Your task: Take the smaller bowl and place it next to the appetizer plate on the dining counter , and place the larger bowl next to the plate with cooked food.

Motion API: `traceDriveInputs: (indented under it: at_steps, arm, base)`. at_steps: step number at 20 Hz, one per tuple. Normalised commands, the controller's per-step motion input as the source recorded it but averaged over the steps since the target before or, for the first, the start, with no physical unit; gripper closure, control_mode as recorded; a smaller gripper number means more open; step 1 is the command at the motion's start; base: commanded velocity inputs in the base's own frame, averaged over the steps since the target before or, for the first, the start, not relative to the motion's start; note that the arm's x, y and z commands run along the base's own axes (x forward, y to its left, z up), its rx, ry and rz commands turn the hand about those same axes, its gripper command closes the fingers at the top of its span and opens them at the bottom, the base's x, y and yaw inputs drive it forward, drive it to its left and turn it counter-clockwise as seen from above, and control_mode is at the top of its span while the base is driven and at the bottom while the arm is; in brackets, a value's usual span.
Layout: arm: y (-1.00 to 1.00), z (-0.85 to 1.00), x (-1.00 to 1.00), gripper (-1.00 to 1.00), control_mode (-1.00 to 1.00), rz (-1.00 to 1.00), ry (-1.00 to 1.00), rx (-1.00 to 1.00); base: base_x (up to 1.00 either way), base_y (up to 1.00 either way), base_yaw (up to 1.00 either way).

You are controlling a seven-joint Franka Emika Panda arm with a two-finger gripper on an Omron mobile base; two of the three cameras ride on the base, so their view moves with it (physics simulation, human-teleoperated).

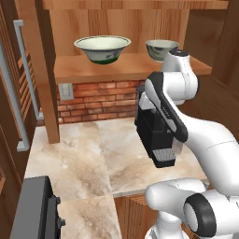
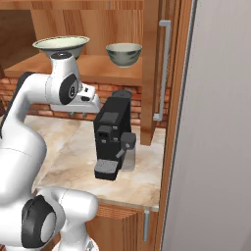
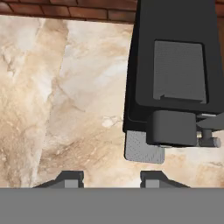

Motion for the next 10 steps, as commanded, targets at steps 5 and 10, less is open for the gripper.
traceDriveInputs:
  at_steps: [5,10]
  arm:
    - [0.02,0.00,-0.27,-1.00,-1.00,0.00,-0.07,0.00]
    - [0.03,0.24,-0.48,-1.00,-1.00,0.00,-0.27,0.01]
  base:
    - [0.00,0.00,0.00]
    - [0.00,0.00,0.00]
